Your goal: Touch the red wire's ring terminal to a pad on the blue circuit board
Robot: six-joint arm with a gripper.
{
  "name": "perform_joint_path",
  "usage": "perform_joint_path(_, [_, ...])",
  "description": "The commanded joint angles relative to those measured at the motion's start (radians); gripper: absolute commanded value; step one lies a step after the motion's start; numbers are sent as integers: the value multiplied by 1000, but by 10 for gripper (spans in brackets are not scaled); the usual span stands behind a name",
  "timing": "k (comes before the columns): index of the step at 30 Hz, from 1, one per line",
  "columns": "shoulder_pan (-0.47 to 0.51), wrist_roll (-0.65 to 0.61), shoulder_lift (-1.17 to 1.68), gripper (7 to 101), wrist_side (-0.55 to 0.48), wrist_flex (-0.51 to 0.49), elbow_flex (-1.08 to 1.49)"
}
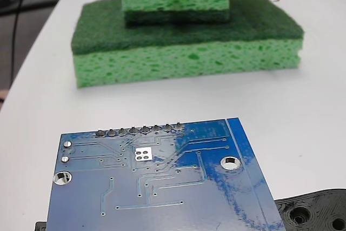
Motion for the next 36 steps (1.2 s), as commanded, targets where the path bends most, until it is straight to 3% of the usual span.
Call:
perform_joint_path(1, [0, 15, 2, 1003, 40, -5, -5])
perform_joint_path(36, [0, 34, 2, 1003, 67, -5, -3])
